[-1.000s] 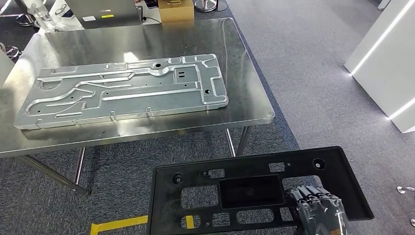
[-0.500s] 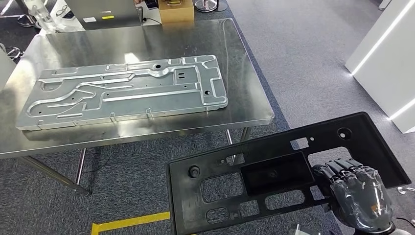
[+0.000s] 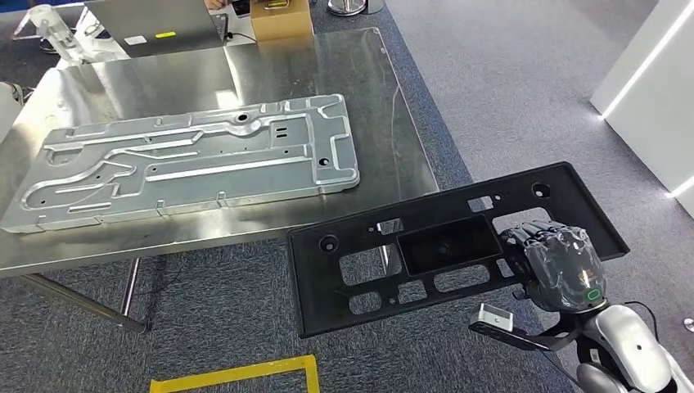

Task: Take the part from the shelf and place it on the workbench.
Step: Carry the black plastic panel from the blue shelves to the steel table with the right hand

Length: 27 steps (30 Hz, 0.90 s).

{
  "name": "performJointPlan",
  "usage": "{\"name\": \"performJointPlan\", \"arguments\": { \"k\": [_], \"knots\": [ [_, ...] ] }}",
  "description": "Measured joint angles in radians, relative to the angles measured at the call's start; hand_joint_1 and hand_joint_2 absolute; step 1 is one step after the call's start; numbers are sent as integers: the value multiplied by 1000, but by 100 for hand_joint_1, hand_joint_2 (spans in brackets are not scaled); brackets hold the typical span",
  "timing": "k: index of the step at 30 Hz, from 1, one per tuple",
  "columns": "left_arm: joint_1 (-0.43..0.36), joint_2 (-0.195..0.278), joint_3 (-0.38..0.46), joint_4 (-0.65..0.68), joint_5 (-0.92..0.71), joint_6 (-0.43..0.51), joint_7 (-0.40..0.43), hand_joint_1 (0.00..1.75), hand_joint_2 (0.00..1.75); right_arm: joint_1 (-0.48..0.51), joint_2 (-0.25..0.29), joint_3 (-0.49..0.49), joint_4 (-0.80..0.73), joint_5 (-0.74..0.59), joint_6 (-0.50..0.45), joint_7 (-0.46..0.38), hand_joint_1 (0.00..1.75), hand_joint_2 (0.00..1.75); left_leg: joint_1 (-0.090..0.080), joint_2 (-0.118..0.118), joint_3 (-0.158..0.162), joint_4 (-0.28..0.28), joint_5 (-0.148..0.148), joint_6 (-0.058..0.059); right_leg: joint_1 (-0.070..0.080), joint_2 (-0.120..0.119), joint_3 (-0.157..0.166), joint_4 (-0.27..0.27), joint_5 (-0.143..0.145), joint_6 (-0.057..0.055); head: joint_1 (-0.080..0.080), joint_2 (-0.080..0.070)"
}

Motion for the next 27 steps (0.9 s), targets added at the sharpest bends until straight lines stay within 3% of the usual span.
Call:
{"name": "performJointPlan", "arguments": {
  "k": [1,2,4,5,6,8,11,14,15,16,17,18,20,21,25,27],
  "knots": [
    [4,9,3,0,0,0,1,0,175,-16,6,10,18,-2,1,-2,169,175,-3,0,-21,4,26,7,5,0,6,0,-4,-2,0,0],
    [8,17,5,0,0,-1,2,0,175,-31,11,18,33,-3,2,-2,169,175,-8,-1,-22,-33,72,17,9,0,14,0,-9,-4,0,0],
    [14,30,7,0,0,0,2,0,175,-54,19,30,56,-5,2,-4,169,175,-21,-1,9,-159,170,49,17,-2,31,-3,-18,-6,0,0],
    [16,34,7,0,0,0,2,0,175,-64,22,34,64,-6,2,-4,169,175,-27,0,24,-209,198,63,19,-3,36,-6,-20,-5,1,0],
    [17,36,8,0,0,0,2,0,175,-70,26,38,71,-7,2,-4,169,175,-31,0,34,-238,208,73,19,-4,38,-9,-21,-2,1,0],
    [18,38,8,0,0,0,2,0,175,-79,31,45,83,-8,2,-4,169,175,-35,1,41,-262,206,80,17,-6,39,-19,-18,7,0,0],
    [20,41,8,0,-2,3,3,0,175,-89,34,54,94,-9,3,-6,169,175,-26,2,71,-314,223,77,17,-7,32,5,-36,19,1,0],
    [20,41,8,0,-6,4,2,0,175,-117,41,64,116,-16,12,-12,169,175,-23,2,85,-326,222,75,13,-4,-57,165,-103,28,1,0],
    [20,41,8,0,-9,4,2,0,175,-130,45,70,131,-18,18,-15,169,175,-23,2,86,-323,218,74,11,-4,-87,206,-109,31,1,0],
    [19,41,8,0,-12,4,2,0,175,-145,50,78,149,-21,25,-19,169,175,-23,1,89,-320,212,72,9,-5,-101,216,-95,34,1,0],
    [19,41,8,0,-15,4,2,0,175,-163,56,88,168,-24,31,-24,169,175,-23,1,93,-315,206,70,7,-5,-97,190,-62,36,1,0],
    [19,41,8,0,-16,3,2,0,175,-188,64,101,188,-29,38,-30,169,175,-23,0,98,-309,198,66,5,-5,-75,129,-19,37,1,0],
    [17,42,8,0,-17,1,4,0,175,-254,90,130,239,-39,53,-41,169,175,-24,3,99,-297,182,54,5,-5,-28,22,32,31,1,0],
    [16,43,8,0,-17,-1,6,0,175,-290,107,146,269,-42,60,-46,169,175,-24,5,97,-292,176,48,7,-4,-17,-7,38,25,1,0],
    [7,55,9,0,-12,-8,12,0,175,-421,183,206,386,-36,86,-51,169,175,-24,8,92,-283,164,29,9,-2,-11,-21,32,5,0,0],
    [5,65,12,0,-6,-10,-5,0,175,-488,222,234,443,-21,91,-56,169,175,-20,4,59,-213,127,15,4,-3,-3,-29,31,-4,0,0]
  ]
}}
